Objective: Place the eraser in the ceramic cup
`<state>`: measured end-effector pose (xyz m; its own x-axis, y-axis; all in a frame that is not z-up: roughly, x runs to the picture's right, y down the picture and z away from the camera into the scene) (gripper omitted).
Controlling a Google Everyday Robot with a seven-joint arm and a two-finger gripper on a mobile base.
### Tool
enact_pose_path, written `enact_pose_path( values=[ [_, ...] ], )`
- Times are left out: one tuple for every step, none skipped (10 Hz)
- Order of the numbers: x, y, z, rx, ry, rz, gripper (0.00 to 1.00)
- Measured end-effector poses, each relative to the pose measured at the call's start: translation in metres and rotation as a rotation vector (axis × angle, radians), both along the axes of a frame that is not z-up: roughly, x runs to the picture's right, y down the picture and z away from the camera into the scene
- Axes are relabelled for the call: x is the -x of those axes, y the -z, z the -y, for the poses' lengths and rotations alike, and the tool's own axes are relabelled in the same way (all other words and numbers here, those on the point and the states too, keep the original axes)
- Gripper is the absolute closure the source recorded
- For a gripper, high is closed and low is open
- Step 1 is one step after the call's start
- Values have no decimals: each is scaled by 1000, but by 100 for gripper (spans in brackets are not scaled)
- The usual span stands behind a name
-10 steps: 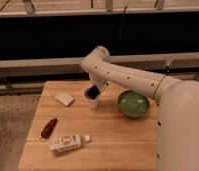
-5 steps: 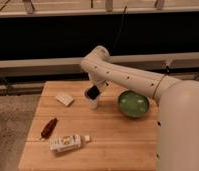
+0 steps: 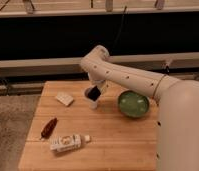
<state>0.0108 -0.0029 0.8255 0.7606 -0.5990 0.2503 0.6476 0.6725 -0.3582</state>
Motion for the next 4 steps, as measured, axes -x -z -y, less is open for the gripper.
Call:
enact_pose_path(
  values=[
    [1, 0, 0, -1, 1, 2, 36],
    [3, 0, 0, -2, 4, 5, 42],
    [4, 0, 1, -3, 6, 7, 41],
    [5, 0, 2, -3, 8, 9, 37]
  ],
)
